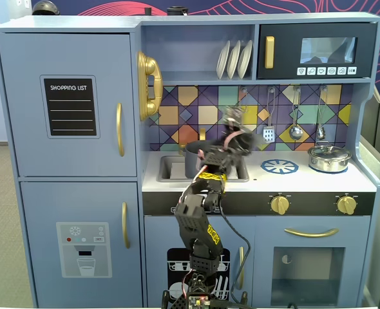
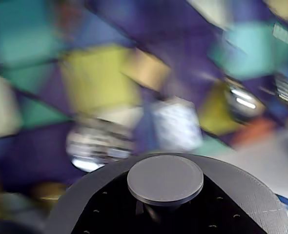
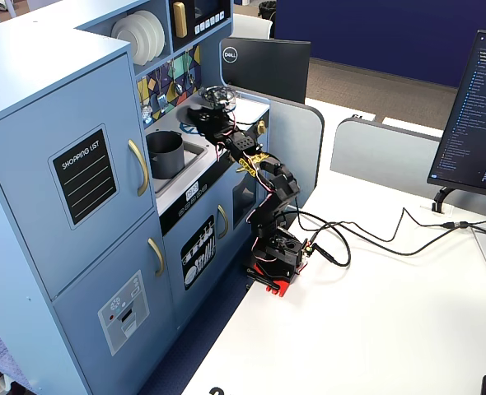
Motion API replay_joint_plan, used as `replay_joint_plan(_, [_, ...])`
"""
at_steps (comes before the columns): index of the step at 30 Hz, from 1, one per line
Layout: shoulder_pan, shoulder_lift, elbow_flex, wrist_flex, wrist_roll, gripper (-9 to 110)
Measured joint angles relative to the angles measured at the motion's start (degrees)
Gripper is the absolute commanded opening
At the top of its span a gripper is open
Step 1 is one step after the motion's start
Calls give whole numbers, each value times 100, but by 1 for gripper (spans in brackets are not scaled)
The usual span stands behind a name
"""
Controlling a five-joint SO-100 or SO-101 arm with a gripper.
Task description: Pick up the lid from the counter and put it on the gray recipient
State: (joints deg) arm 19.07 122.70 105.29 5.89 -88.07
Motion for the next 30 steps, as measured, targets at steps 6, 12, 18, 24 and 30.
replay_joint_plan(6, [-940,360,-53,299,-229,0])
replay_joint_plan(12, [-1556,439,237,299,-404,0])
replay_joint_plan(18, [-1749,404,492,53,-501,0])
replay_joint_plan(24, [-1740,-9,492,-220,-519,0])
replay_joint_plan(30, [-1740,-396,492,-439,-519,0])
